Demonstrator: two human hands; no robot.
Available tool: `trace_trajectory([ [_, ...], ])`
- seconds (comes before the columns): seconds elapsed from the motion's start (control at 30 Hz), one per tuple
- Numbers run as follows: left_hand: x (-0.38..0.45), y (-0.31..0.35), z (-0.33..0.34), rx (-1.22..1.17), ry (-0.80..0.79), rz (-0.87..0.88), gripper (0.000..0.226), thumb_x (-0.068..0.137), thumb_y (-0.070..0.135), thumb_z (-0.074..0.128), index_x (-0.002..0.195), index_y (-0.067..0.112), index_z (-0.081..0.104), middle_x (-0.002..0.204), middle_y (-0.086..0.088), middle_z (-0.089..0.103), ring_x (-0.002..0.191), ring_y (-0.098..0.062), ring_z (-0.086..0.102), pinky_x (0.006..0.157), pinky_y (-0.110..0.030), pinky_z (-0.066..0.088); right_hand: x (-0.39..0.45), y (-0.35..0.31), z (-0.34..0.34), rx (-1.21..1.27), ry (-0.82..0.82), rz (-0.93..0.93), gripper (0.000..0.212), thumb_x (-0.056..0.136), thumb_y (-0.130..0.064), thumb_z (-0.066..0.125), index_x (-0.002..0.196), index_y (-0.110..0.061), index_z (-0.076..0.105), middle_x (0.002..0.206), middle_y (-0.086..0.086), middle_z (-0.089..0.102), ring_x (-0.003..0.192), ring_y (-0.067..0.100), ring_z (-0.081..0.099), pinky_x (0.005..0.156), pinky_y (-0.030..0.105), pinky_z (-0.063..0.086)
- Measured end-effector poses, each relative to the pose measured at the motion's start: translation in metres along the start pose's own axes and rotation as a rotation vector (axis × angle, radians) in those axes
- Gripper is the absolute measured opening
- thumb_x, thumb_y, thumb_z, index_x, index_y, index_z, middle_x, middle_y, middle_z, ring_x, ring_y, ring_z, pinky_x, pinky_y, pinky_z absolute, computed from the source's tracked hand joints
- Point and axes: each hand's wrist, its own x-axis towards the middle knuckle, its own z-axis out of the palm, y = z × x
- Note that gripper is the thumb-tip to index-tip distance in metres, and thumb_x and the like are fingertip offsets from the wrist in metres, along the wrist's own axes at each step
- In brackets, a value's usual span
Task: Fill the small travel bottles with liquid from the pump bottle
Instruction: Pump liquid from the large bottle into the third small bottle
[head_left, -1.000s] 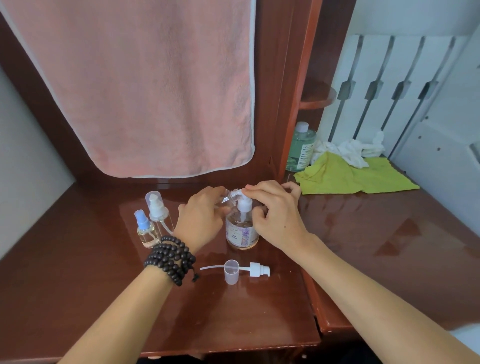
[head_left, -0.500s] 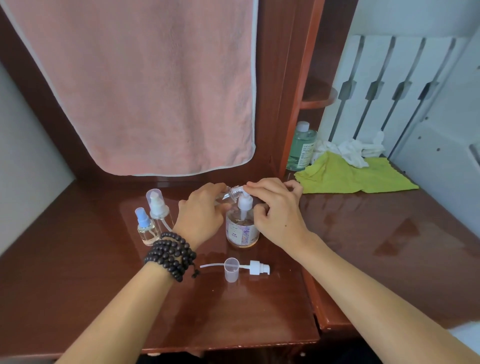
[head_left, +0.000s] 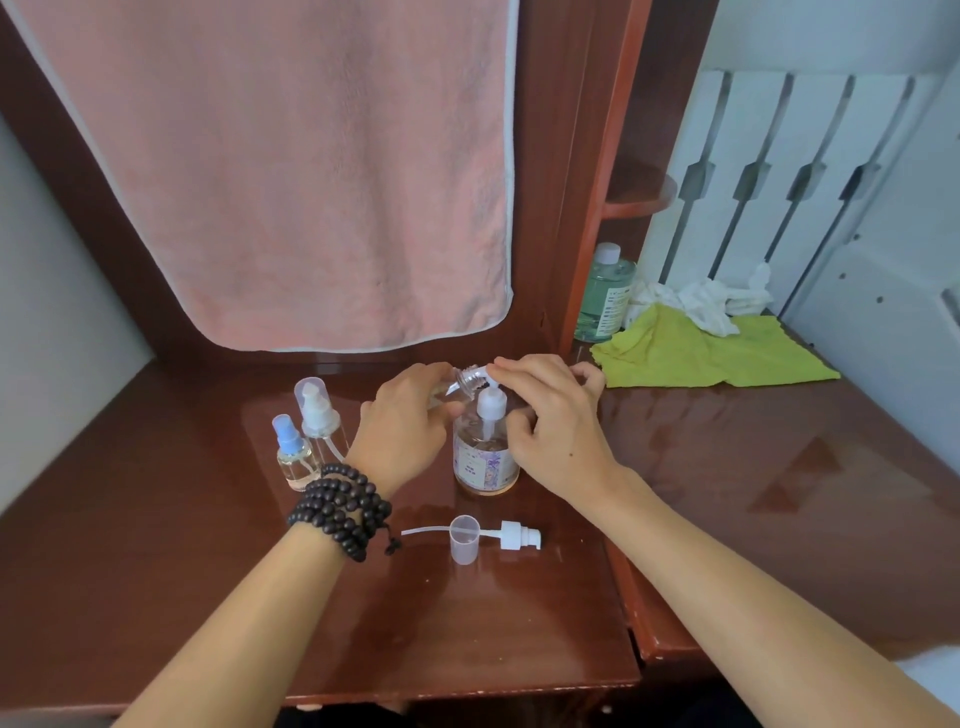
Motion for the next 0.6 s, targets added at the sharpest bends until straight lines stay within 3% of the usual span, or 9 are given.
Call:
trace_trajectory([
  [0.17, -0.0007, -0.0027, 0.0051, 0.015, -0.031, -0.019, 0.034, 0.087, 0.021, 0.063, 0.12, 0.026, 0.058, 0.115, 0.004, 0.063, 0.107, -0.025, 0.061, 0.092, -0.055, 0.046, 0.0009, -0.0008, 0.0014, 0.006, -0.035, 0.015, 0.05, 0.067, -0.006, 0.044, 0.102, -0.017, 0.078, 0.101, -0.008, 0.071, 0.091, 0.013, 0.065, 0.088, 0.033, 0.021],
  [0.37, -0.0001, 0.0019, -0.0033, -0.019, 0.028, 0.021, 0.031, 0.089, 0.024, 0.063, 0.119, 0.029, 0.057, 0.113, 0.007, 0.063, 0.11, -0.021, 0.059, 0.091, -0.053, 0.047, 0.0012, -0.0033, -0.0014, -0.002, 0.001, -0.032, 0.056, 0.069, -0.008, 0.044, 0.115, -0.012, 0.076, 0.122, -0.005, 0.069, 0.108, 0.012, 0.063, 0.092, 0.034, 0.023],
  [0.6, 0.0001, 0.0029, 0.0016, 0.037, -0.014, -0.017, 0.035, 0.09, 0.021, 0.063, 0.124, 0.023, 0.057, 0.12, 0.002, 0.061, 0.115, -0.024, 0.057, 0.095, -0.054, 0.045, 0.0005, -0.0007, 0.0003, 0.018, 0.017, 0.018, 0.052, 0.071, -0.008, 0.04, 0.103, -0.017, 0.08, 0.109, -0.007, 0.074, 0.097, 0.012, 0.065, 0.085, 0.032, 0.021],
])
